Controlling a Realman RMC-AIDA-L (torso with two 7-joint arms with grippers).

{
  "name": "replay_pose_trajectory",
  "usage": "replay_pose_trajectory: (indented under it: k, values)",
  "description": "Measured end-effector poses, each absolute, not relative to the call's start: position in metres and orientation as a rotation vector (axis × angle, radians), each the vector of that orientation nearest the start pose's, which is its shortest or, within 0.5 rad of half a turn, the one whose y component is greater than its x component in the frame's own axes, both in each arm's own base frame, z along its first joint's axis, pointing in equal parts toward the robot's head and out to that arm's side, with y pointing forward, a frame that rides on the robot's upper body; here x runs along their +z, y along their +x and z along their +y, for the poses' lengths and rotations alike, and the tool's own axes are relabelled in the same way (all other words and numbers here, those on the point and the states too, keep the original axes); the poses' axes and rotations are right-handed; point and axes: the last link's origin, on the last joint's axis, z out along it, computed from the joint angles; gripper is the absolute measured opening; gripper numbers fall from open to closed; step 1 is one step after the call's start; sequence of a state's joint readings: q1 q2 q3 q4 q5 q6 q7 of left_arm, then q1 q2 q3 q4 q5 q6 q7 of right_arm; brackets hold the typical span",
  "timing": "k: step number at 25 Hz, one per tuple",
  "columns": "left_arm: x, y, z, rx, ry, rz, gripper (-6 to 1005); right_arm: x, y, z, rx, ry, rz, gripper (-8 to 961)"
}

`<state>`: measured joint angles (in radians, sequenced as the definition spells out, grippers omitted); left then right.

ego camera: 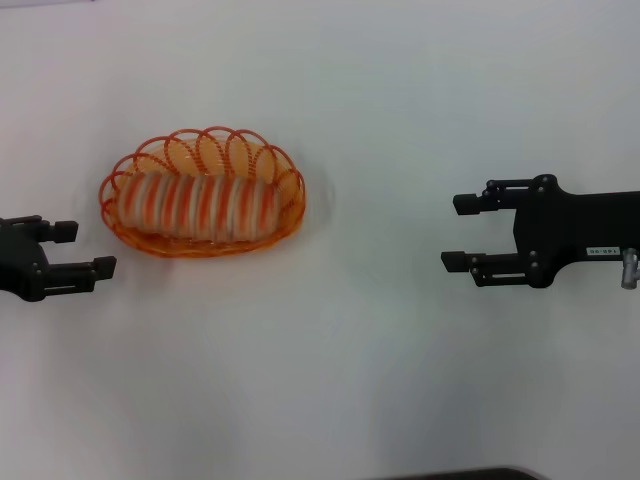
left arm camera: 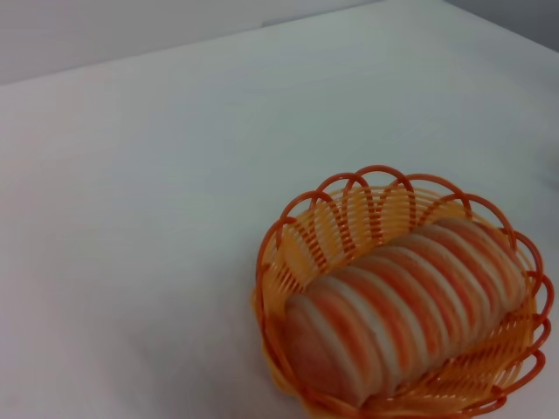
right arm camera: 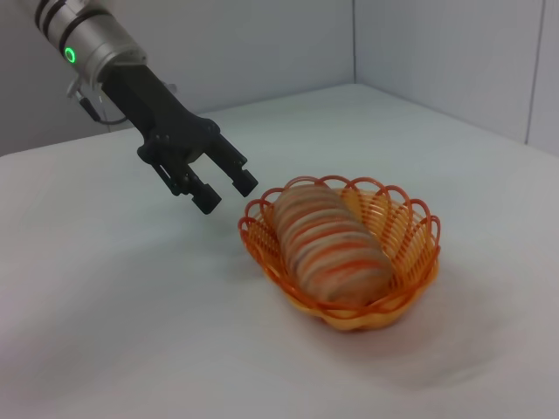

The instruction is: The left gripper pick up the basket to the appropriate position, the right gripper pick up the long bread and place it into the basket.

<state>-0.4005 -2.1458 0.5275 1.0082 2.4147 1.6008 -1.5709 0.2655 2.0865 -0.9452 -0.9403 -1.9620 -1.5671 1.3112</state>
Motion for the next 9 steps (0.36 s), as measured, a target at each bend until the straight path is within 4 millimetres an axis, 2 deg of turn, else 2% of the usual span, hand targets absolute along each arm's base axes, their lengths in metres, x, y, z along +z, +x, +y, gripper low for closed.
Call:
replay_pose_trajectory:
  k: [9]
  values:
    - [0.0369, -0.3214, 0.2940, -0.199, -2.626, -0.877, 774, 0.0079, 0.2909, 0.2780, 0.457, -2.801, 0.406, 733]
